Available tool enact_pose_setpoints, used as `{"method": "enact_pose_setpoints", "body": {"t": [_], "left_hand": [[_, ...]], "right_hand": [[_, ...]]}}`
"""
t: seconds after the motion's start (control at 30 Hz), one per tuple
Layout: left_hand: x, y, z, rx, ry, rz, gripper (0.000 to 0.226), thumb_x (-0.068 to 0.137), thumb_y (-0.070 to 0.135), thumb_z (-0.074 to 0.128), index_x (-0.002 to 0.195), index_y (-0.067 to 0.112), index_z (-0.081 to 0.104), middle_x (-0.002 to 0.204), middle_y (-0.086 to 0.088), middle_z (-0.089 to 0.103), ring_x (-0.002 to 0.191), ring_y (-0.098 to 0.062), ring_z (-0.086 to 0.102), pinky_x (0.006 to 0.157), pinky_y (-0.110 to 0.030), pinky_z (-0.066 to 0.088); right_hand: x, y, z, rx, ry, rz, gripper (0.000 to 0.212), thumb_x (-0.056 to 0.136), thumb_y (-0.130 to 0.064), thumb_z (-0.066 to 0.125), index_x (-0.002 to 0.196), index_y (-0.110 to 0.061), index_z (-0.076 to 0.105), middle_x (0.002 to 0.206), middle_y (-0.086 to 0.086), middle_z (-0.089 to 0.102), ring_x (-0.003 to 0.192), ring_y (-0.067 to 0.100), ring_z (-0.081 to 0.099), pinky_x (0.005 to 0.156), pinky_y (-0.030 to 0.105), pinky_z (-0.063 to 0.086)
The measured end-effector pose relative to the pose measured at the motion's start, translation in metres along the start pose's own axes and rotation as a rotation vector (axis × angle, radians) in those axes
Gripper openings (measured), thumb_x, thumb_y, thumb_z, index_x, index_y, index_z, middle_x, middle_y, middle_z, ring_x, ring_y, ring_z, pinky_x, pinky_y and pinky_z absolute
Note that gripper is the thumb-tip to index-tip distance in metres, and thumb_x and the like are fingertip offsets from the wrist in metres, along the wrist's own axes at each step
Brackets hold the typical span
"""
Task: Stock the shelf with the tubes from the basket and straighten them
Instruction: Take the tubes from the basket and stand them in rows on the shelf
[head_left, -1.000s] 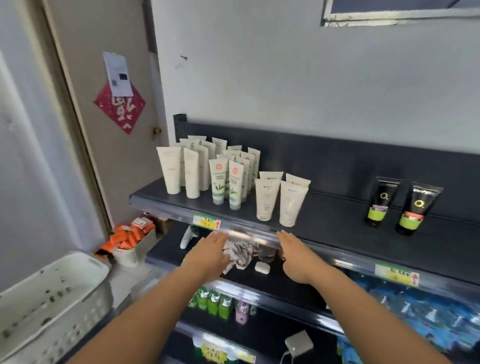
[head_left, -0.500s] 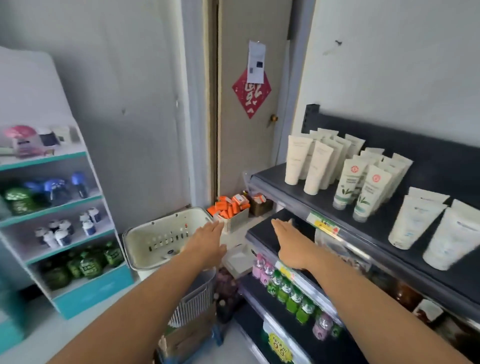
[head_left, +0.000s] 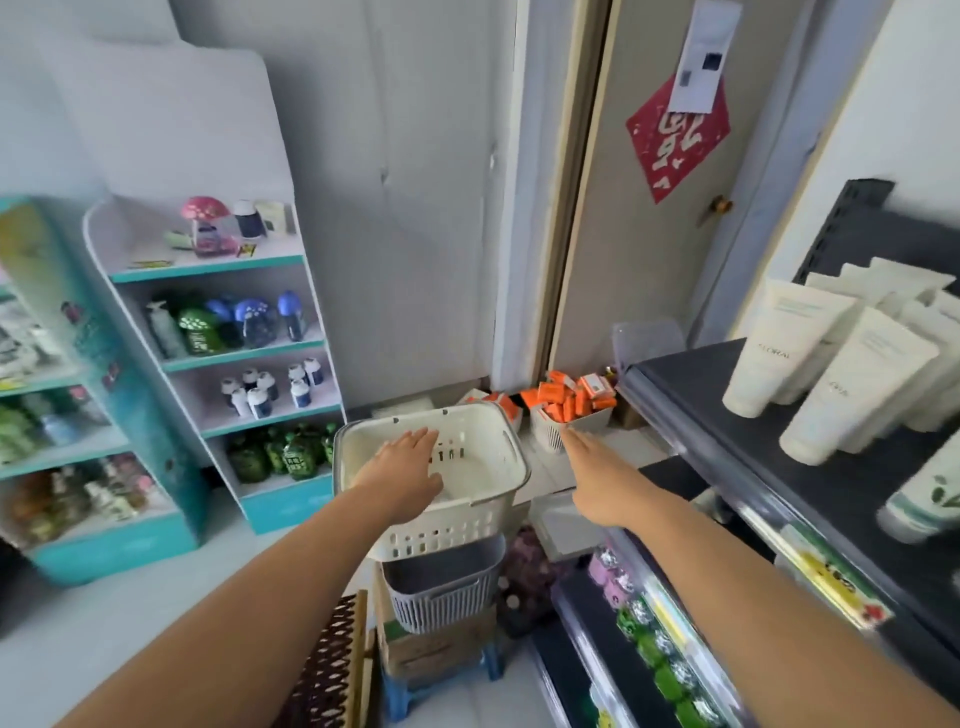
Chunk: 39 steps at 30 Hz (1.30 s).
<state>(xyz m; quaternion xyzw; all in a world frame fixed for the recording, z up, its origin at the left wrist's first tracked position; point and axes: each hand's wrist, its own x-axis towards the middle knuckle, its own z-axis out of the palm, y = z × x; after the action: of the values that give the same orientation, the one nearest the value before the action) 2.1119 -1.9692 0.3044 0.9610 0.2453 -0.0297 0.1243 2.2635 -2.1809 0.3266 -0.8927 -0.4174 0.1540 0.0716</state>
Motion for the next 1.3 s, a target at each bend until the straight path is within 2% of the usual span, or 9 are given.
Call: {"method": "enact_pose_setpoints", "body": {"t": [0.2,0.3,0.37,0.57,0.7,0.8,1.0,1.17,1.3], "left_hand": [[0.045,0.017,0.015,-0.031,-0.016,-0.047,0.070,0.095,0.033,0.047,0.154,0.015,0.015,0.161,-0.004,0.016,0.148,-0.023,0.016,0.120,-0.040,0.017],[0.058,0.022,0.023,-0.042,-0.021,-0.072,0.071,0.094,0.030,0.048,0.155,0.015,0.014,0.162,-0.004,0.015,0.148,-0.023,0.015,0.120,-0.038,0.016],[0.061,0.020,0.028,-0.042,-0.038,-0.096,0.071,0.094,0.029,0.048,0.155,0.015,0.013,0.162,-0.004,0.014,0.148,-0.023,0.016,0.120,-0.037,0.016],[0.065,-0.007,0.033,-0.030,-0.068,-0.197,0.071,0.095,0.023,0.050,0.155,0.014,0.013,0.162,-0.005,0.012,0.149,-0.022,0.013,0.120,-0.036,0.015],[0.070,-0.030,0.042,-0.052,-0.101,-0.237,0.070,0.093,0.017,0.048,0.154,0.014,0.016,0.161,-0.005,0.016,0.148,-0.023,0.017,0.119,-0.035,0.017],[0.077,-0.050,0.050,-0.062,-0.148,-0.263,0.070,0.091,0.014,0.046,0.155,0.016,0.015,0.161,-0.004,0.016,0.147,-0.023,0.018,0.118,-0.036,0.019],[0.119,-0.092,0.067,-0.165,-0.240,-0.282,0.065,0.094,0.015,0.046,0.154,0.017,0.020,0.157,-0.008,0.027,0.141,-0.028,0.032,0.114,-0.036,0.028],[0.165,-0.130,0.086,-0.198,-0.341,-0.245,0.062,0.096,0.016,0.044,0.153,0.013,0.020,0.158,-0.010,0.025,0.144,-0.026,0.027,0.116,-0.031,0.022],[0.196,-0.152,0.105,-0.207,-0.416,-0.214,0.059,0.097,0.015,0.045,0.152,0.013,0.024,0.157,-0.010,0.027,0.143,-0.026,0.029,0.114,-0.029,0.023]], "right_hand": [[0.037,0.030,-0.008,0.029,-0.026,-0.039,0.075,0.091,0.003,0.042,0.155,-0.009,0.004,0.163,0.008,0.004,0.149,0.023,0.006,0.120,0.036,0.013],[0.052,0.034,-0.011,0.041,-0.029,-0.072,0.073,0.090,0.004,0.043,0.153,-0.009,0.010,0.161,0.009,0.012,0.147,0.026,0.014,0.118,0.036,0.018],[0.063,0.036,-0.009,0.047,-0.040,-0.081,0.073,0.091,0.003,0.043,0.154,-0.009,0.008,0.162,0.009,0.010,0.148,0.026,0.014,0.119,0.038,0.020],[0.090,0.032,0.004,0.030,-0.119,-0.143,0.072,0.090,0.001,0.044,0.153,-0.007,0.008,0.161,0.009,0.011,0.147,0.026,0.014,0.119,0.039,0.021],[0.113,0.025,0.021,0.042,-0.132,-0.158,0.078,0.088,0.000,0.045,0.154,-0.012,0.007,0.162,0.008,0.008,0.149,0.024,0.012,0.119,0.041,0.021],[0.128,0.016,0.031,0.040,-0.166,-0.162,0.076,0.089,0.004,0.041,0.154,-0.009,0.005,0.162,0.008,0.005,0.149,0.022,0.008,0.121,0.036,0.016],[0.177,-0.004,0.057,0.070,-0.196,-0.114,0.072,0.091,0.006,0.035,0.154,-0.008,0.004,0.163,0.007,0.005,0.150,0.020,0.006,0.119,0.030,0.011],[0.224,-0.023,0.087,0.075,-0.273,-0.032,0.072,0.090,0.004,0.035,0.155,-0.010,0.006,0.163,0.006,0.007,0.149,0.020,0.009,0.121,0.032,0.013],[0.253,-0.034,0.114,0.088,-0.359,0.053,0.072,0.092,0.003,0.036,0.155,-0.010,0.005,0.163,0.006,0.008,0.149,0.021,0.012,0.121,0.034,0.015]]}}
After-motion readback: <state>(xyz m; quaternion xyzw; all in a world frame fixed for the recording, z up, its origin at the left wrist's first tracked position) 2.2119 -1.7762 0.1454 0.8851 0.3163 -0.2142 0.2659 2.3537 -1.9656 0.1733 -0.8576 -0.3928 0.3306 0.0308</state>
